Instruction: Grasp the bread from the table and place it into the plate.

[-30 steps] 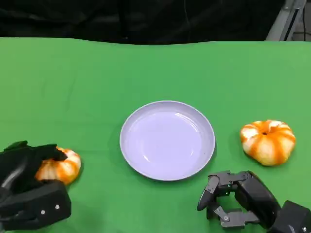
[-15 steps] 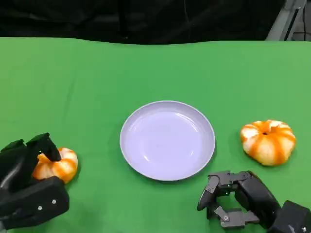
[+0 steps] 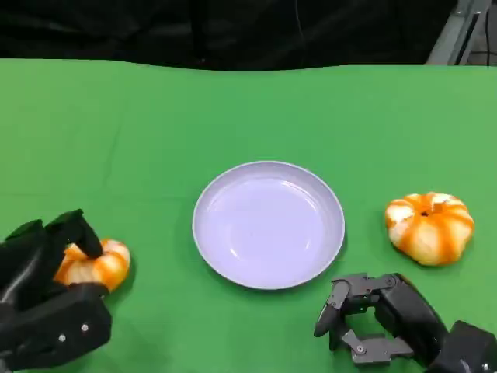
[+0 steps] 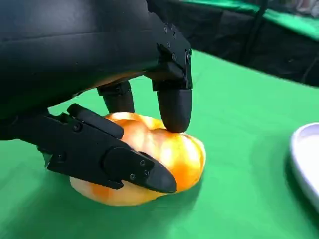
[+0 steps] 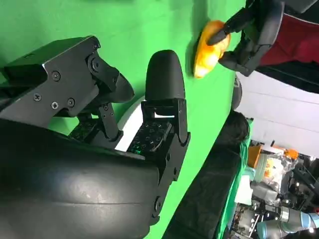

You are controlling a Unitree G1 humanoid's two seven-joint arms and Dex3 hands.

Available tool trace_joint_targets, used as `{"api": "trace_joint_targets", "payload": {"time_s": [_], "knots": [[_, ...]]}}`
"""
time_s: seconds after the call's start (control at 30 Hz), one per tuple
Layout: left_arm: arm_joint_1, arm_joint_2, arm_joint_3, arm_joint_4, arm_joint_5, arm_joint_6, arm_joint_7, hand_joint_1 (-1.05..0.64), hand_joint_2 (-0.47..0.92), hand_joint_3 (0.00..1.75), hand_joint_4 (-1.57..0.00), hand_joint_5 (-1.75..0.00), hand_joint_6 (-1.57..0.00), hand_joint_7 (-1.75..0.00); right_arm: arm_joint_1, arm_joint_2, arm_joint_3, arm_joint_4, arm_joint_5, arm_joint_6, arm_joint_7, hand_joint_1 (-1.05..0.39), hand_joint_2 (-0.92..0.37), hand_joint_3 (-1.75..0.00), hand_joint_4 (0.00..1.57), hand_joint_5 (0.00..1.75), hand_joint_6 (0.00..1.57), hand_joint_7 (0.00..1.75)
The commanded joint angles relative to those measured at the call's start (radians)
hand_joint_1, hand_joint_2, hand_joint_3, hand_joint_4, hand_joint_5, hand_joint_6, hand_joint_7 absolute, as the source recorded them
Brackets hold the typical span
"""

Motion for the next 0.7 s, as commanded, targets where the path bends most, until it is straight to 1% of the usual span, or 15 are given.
{"api": "trace_joint_targets", "payload": {"time_s": [0.03, 0.23, 0.33, 0.43, 0.6, 0.7], "knots": [[0.035, 0.03, 0.033, -0.086, 0.0, -0.004, 0.0, -0.12, 0.88, 0.0, -0.51, -1.75, -0.45, -1.61, -0.007, -0.008, -0.004, -0.001, 0.008, 0.008, 0.0, 0.14, -0.55, -1.1, 1.01, 1.38, 0.98, 1.05], [0.077, 0.034, 0.06, -0.215, 0.006, 0.03, -0.026, -0.1, 0.87, 0.0, -0.49, -1.75, -0.49, -1.52, -0.009, -0.006, -0.004, -0.001, 0.01, 0.006, 0.003, 0.15, -0.54, -1.11, 1.01, 1.37, 0.98, 1.05], [0.089, 0.034, 0.068, -0.249, 0.017, 0.037, -0.027, -0.1, 0.86, 0.0, -0.49, -1.74, -0.52, -1.47, -0.009, -0.005, -0.004, -0.002, 0.01, 0.008, 0.003, 0.15, -0.54, -1.11, 1.01, 1.37, 0.98, 1.05], [0.105, 0.032, 0.076, -0.298, 0.028, 0.046, -0.028, -0.09, 0.86, 0.0, -0.5, -1.74, -0.53, -1.46, -0.008, -0.007, -0.003, -0.005, 0.004, 0.01, -0.003, 0.15, -0.54, -1.11, 1.01, 1.37, 0.98, 1.05], [0.13, 0.023, 0.088, -0.395, 0.038, 0.079, -0.046, -0.07, 0.86, 0.0, -0.49, -1.75, -0.5, -1.5, -0.005, -0.008, -0.002, -0.01, 0.0, 0.018, -0.008, 0.15, -0.54, -1.11, 1.01, 1.37, 0.98, 1.05], [0.132, 0.017, 0.091, -0.424, 0.048, 0.076, -0.038, -0.05, 0.84, 0.0, -0.51, -1.74, -0.54, -1.45, -0.005, -0.007, -0.002, -0.011, 0.005, 0.021, -0.004, 0.17, -0.54, -1.11, 1.01, 1.38, 0.98, 1.06]]}}
